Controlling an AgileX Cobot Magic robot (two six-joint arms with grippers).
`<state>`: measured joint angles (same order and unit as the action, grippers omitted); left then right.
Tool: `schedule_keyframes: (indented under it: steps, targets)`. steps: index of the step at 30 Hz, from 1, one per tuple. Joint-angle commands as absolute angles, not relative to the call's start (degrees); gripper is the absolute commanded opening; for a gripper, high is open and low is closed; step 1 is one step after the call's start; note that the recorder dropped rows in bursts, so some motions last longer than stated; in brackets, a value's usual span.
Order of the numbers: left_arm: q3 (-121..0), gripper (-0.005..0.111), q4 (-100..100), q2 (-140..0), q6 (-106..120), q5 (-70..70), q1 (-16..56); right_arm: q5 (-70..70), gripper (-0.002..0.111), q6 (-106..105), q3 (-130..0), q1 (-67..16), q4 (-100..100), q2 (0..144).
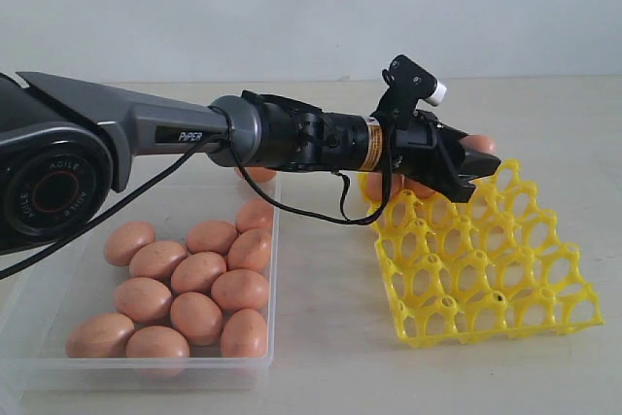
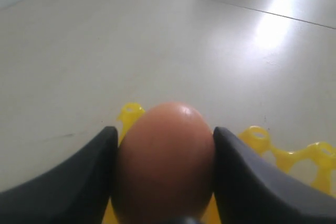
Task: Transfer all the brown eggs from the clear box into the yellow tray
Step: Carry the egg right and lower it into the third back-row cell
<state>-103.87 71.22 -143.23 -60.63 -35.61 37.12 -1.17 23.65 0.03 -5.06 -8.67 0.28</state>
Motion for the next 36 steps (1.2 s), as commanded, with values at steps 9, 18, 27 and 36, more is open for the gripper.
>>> schedule_keyframes:
  steps: [9,18,27,36]
  targets:
    - [-105.3,0.004,67.0,-145.0,-63.6,-36.9,37.2,-1.5,0.000,23.4,0.0,-5.2,-8.4,0.0]
    - [-110.5,0.004,68.3,-148.5,-67.8,-39.8,37.2,-1.5,0.000,23.4,0.0,-5.2,-8.4,0.0]
    - [-110.5,0.004,70.6,-148.5,-67.6,-38.9,37.2,-1.5,0.000,23.4,0.0,-5.2,-8.4,0.0]
    - [-110.5,0.004,76.9,-148.5,-69.5,-39.0,37.2,-1.5,0.000,23.4,0.0,-5.2,-8.4,0.0]
